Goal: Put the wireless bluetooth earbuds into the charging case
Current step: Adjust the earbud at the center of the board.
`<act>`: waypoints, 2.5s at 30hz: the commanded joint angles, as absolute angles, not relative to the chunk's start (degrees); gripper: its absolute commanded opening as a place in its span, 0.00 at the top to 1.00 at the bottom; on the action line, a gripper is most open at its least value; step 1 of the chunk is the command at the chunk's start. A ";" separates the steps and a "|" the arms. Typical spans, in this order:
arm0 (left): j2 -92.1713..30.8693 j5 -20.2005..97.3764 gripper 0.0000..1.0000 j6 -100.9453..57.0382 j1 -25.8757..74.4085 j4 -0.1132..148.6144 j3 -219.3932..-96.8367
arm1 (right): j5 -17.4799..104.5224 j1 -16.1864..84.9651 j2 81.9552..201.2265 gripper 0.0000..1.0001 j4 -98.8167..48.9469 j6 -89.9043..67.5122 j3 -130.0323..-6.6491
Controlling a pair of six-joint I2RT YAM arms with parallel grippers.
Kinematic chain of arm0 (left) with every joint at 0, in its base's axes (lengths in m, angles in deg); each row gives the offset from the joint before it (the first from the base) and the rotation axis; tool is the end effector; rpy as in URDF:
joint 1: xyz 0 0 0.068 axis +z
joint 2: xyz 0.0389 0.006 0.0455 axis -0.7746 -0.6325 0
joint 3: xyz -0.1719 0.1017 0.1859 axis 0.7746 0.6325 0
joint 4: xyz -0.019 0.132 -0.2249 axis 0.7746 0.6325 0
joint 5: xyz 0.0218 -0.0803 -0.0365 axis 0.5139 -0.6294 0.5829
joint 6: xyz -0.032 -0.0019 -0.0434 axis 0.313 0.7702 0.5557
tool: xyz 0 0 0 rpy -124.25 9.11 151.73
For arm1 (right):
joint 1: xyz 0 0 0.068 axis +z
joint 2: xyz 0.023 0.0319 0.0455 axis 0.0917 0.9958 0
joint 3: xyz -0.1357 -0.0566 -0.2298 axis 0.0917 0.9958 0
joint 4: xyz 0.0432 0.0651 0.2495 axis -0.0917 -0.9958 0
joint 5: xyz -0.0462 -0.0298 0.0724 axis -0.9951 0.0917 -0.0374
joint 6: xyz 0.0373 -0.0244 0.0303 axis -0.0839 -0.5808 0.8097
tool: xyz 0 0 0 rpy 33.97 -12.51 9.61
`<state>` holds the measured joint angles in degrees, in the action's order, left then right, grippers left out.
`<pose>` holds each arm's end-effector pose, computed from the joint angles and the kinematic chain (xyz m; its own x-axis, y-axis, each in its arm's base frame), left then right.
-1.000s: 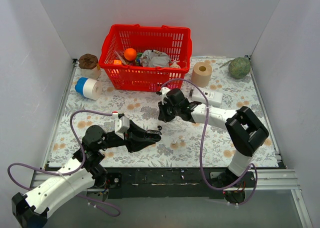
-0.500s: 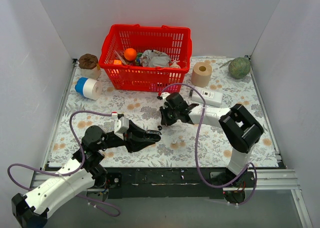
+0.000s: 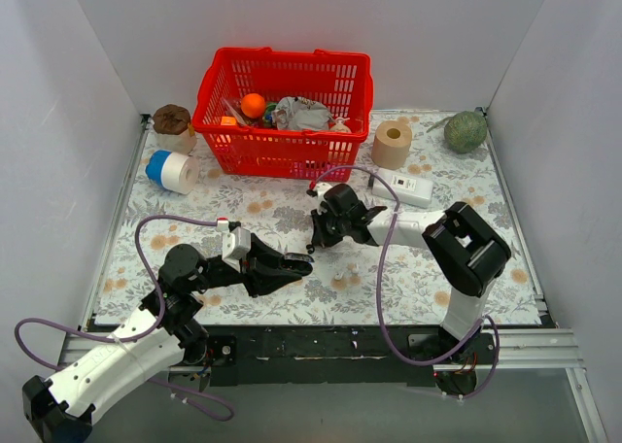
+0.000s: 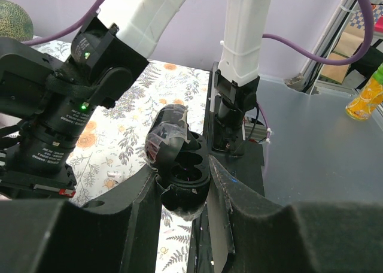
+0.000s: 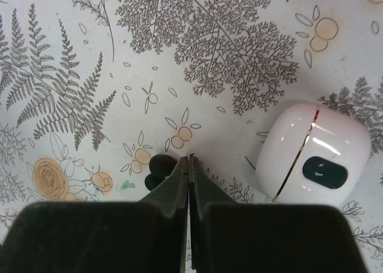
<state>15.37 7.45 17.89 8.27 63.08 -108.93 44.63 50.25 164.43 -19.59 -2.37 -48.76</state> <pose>0.0885 -0.1118 0.2875 -0.7163 -0.1630 -0.6784 0.6842 0.0266 -0.7288 0.2593 0.2667 0.1537 -0.6751 -0.2981 -0.6748 -0.6181 0.7279 0.2968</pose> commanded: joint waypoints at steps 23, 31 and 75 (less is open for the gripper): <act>16.81 7.30 1.00 18.32 8.05 62.82 -108.18 | 28.78 54.31 153.23 0.99 -22.75 3.08 -41.22; 17.42 7.83 1.00 18.50 8.05 63.61 -108.18 | 38.68 52.64 159.99 0.99 -21.70 -1.92 -49.64; 17.77 8.18 1.00 18.85 8.05 64.14 -109.41 | 38.94 56.33 145.93 0.66 -19.94 -2.53 -40.15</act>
